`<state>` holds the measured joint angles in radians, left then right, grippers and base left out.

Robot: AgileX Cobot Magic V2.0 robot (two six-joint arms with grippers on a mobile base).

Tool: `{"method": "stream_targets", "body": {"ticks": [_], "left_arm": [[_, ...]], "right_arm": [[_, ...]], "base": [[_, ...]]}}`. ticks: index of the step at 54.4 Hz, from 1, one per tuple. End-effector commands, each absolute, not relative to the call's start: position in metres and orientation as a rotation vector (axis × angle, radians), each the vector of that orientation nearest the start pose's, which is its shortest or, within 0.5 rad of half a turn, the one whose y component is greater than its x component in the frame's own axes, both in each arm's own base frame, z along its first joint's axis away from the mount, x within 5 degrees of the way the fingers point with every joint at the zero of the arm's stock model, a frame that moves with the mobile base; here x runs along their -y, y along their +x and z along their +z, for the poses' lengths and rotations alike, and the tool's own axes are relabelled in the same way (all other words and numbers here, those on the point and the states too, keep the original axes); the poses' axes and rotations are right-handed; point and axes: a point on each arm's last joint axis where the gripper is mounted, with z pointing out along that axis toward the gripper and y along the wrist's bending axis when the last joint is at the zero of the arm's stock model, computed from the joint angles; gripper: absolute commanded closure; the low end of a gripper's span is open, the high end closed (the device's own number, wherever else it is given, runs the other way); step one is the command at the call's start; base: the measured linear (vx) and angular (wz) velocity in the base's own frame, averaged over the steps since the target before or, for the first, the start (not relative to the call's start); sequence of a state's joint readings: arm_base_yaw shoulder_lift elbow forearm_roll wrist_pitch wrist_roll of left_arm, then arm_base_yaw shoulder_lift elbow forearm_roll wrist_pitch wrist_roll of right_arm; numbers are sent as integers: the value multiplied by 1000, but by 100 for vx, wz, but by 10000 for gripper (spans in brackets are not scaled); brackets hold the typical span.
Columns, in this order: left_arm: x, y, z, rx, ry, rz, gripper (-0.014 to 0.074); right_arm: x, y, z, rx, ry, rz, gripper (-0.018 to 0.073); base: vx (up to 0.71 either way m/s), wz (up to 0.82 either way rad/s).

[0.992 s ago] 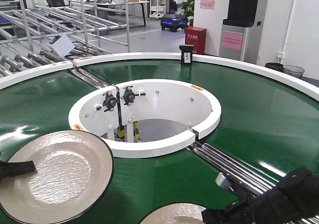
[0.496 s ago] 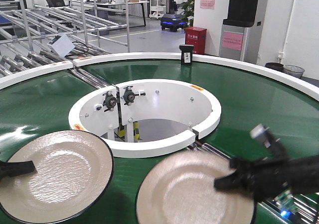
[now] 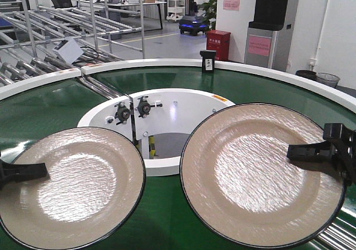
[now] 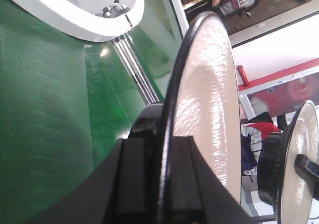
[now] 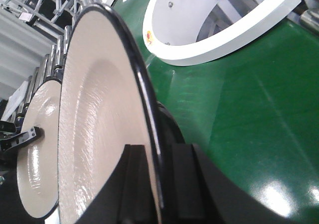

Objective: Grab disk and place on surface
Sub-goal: 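Close both grippers on the plate rims and lift the plates upright, then hold both plates while the base drives to the steel table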

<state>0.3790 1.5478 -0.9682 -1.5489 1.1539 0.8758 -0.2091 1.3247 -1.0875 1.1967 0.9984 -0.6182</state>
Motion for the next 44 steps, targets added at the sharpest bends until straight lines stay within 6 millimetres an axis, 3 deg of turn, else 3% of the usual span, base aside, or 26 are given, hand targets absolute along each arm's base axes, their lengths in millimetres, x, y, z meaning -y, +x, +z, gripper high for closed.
{"method": "stream_targets", "body": {"ticks": [1,44], "left_arm": [[-22,295,325,-1829,-256,-1505,598],[-21,293,329,-1817,-243,-1499,598]], "right_arm": [[-17,268,382,-1999,109,1131,568],[-16,268,382,-1998,111,1129,568]], "base": [[0,0],[0,0]]}}
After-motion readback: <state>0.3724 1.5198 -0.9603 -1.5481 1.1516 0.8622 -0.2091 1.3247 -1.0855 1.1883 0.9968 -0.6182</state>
